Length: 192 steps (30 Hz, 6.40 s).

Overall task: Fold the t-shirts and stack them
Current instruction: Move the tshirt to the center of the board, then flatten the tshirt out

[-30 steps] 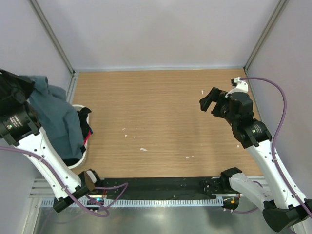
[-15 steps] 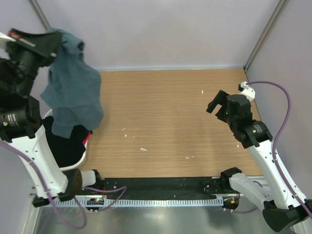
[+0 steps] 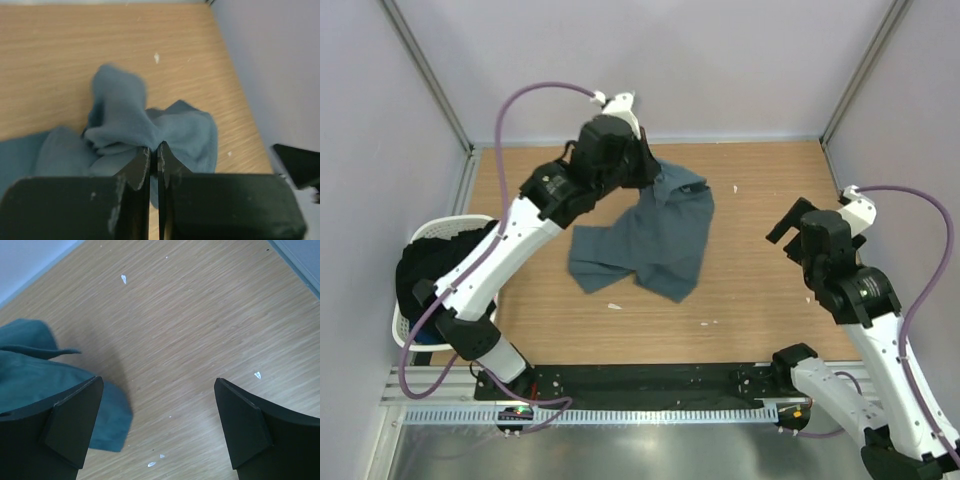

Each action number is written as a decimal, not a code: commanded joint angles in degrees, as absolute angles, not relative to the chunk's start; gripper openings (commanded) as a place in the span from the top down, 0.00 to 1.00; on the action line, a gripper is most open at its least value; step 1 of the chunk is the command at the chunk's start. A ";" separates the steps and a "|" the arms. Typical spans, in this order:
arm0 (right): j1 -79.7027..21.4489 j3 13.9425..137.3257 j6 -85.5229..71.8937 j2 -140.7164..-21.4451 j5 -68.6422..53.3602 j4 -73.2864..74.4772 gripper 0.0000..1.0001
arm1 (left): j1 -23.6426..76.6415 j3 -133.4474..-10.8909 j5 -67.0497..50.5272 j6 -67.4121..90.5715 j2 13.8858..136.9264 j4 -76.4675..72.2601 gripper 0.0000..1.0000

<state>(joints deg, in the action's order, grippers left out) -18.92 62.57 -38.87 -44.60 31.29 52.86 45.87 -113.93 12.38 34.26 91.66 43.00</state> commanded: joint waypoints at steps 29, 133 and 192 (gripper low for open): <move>-21.26 44.30 -29.18 -57.91 -3.95 24.26 0.04 | 45.09 -38.95 33.40 81.57 61.88 42.80 0.72; -27.33 102.47 -23.65 -75.83 18.45 42.27 0.99 | 66.09 -69.09 47.84 50.72 99.41 19.37 1.00; -33.23 117.63 -20.73 -100.32 21.52 48.69 0.00 | 67.59 -46.56 44.21 62.15 66.31 25.14 0.03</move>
<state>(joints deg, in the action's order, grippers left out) -34.70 124.75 -18.61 -105.95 12.95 45.91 68.07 -39.33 40.18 65.34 58.85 26.46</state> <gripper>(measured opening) 0.996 0.968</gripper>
